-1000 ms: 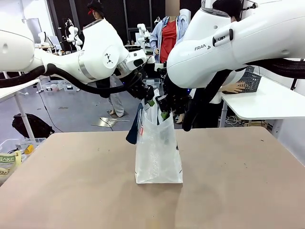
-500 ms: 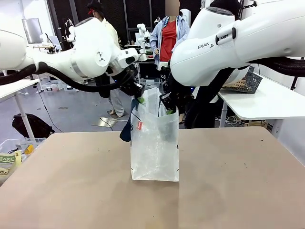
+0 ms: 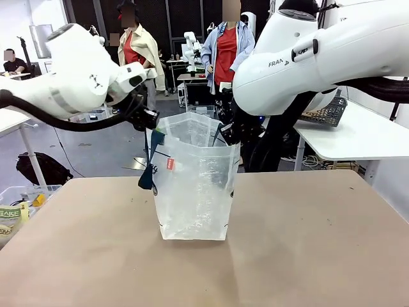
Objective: Transfer purchased items from the store into the shopping bag.
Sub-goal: Open the Reusable shopping bag in the center of the table.
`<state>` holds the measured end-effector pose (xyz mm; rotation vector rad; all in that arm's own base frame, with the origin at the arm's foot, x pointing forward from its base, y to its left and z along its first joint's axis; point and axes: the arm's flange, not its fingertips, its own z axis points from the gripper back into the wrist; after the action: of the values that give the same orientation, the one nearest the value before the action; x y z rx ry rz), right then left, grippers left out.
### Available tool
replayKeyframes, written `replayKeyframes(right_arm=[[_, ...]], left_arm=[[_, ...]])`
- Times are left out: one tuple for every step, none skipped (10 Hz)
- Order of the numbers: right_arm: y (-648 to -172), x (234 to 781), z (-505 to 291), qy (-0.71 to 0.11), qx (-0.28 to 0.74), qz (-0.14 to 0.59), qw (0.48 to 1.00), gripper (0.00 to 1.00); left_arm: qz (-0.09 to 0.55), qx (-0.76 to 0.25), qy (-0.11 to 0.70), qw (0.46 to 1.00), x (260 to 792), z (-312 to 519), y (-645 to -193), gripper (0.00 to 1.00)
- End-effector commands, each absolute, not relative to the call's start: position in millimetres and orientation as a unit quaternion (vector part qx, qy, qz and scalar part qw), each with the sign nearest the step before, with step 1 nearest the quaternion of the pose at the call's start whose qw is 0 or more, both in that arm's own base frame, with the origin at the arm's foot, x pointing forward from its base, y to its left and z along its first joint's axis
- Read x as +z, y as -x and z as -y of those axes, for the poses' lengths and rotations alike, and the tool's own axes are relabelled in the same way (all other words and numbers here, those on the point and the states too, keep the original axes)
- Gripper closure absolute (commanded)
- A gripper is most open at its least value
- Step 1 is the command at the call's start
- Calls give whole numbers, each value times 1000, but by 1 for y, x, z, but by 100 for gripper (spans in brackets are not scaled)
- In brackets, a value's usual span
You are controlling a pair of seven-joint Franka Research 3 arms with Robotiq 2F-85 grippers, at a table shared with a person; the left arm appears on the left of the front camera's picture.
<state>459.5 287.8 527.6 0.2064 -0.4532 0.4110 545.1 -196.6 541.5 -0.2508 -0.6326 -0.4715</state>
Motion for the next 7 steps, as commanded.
replayKeyframes(right_arm=[[-465, 532, -298, -93, 193, 217, 952, 100], [-465, 531, -299, -88, 192, 217, 953, 100], [-466, 529, -300, -82, 189, 216, 954, 100], [-471, 527, -301, -68, 171, 210, 960, 100], [-462, 530, -294, -97, 201, 225, 948, 100], [-462, 530, -294, -97, 201, 225, 948, 100], [-462, 530, -294, -97, 201, 225, 948, 100]], left_arm=[[317, -230, 136, 910, 530, 181, -538, 100], [310, -235, 140, 911, 528, 180, -545, 100], [301, -240, 139, 912, 525, 183, -551, 100], [276, -259, 137, 915, 520, 187, -558, 100], [302, -225, 128, 917, 526, 184, -544, 100], [302, -225, 128, 917, 526, 184, -544, 100], [302, -225, 128, 917, 526, 184, -544, 100]])
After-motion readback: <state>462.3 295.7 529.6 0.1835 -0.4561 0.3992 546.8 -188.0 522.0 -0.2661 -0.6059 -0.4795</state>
